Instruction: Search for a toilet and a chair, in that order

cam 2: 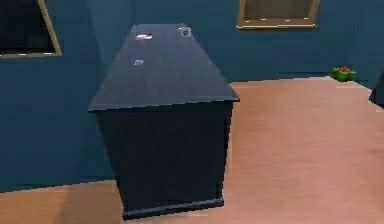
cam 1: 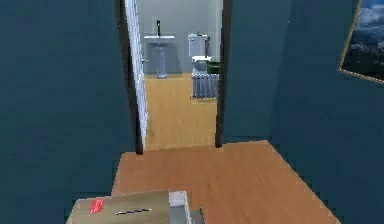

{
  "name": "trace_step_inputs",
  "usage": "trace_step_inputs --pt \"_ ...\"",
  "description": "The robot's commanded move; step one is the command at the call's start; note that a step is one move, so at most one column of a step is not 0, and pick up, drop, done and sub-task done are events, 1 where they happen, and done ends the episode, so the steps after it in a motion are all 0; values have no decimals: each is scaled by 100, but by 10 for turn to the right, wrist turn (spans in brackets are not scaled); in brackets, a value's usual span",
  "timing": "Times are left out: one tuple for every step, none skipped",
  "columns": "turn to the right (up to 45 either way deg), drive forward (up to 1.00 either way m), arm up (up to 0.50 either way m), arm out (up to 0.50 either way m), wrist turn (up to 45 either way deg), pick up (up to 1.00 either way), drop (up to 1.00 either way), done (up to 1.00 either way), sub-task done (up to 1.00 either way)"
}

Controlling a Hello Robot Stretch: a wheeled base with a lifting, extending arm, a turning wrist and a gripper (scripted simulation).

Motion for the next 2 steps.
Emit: trace_step_inputs --pt "450 0 0 0 0 0 0 0 0" --pt "180 0 0 0 0 0 0 0 0"
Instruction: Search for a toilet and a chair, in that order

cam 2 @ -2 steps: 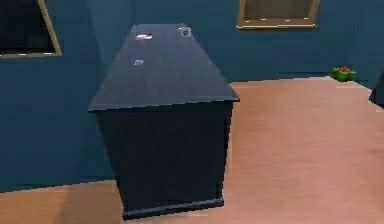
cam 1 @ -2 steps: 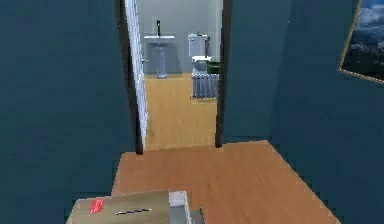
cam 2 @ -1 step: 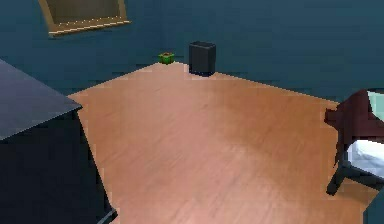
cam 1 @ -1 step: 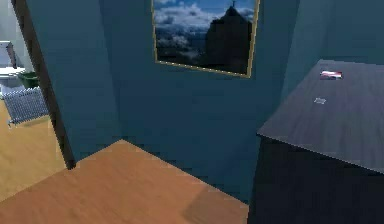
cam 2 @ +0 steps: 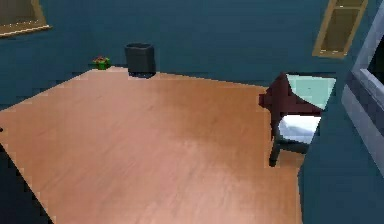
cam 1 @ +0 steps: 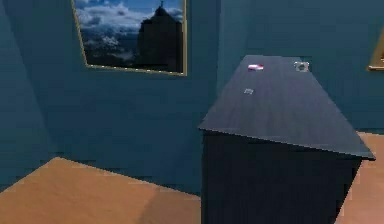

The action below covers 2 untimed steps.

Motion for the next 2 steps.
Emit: trace_step_inputs --pt "0 45 0 0 0 0 0 0 0" --pt "-450 0 0 0 0 0 0 0 0"
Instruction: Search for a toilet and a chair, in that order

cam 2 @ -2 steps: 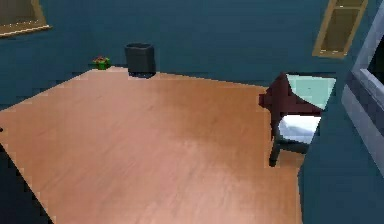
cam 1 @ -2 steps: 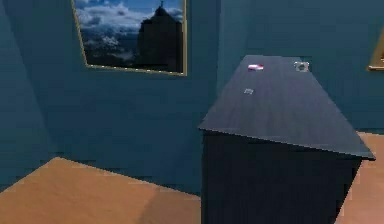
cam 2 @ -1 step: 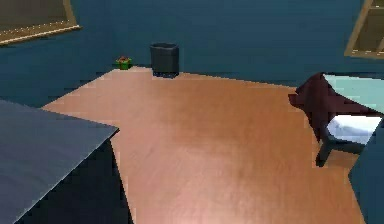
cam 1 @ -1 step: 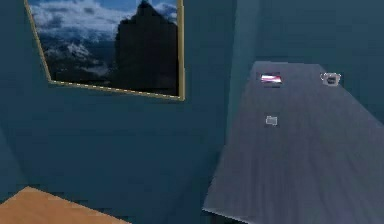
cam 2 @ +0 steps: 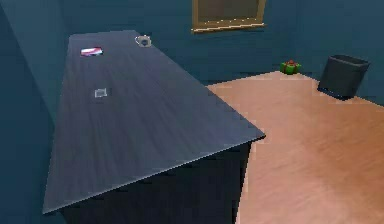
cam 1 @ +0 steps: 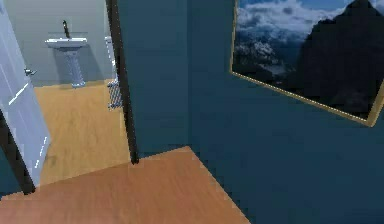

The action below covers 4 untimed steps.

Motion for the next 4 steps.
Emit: trace_step_inputs --pt "-150 0 0 0 0 0 0 0 0" --pt "0 15 0 0 0 0 0 0 0" --pt "-90 0 0 0 0 0 0 0 0" --pt "0 70 0 0 0 0 0 0 0"
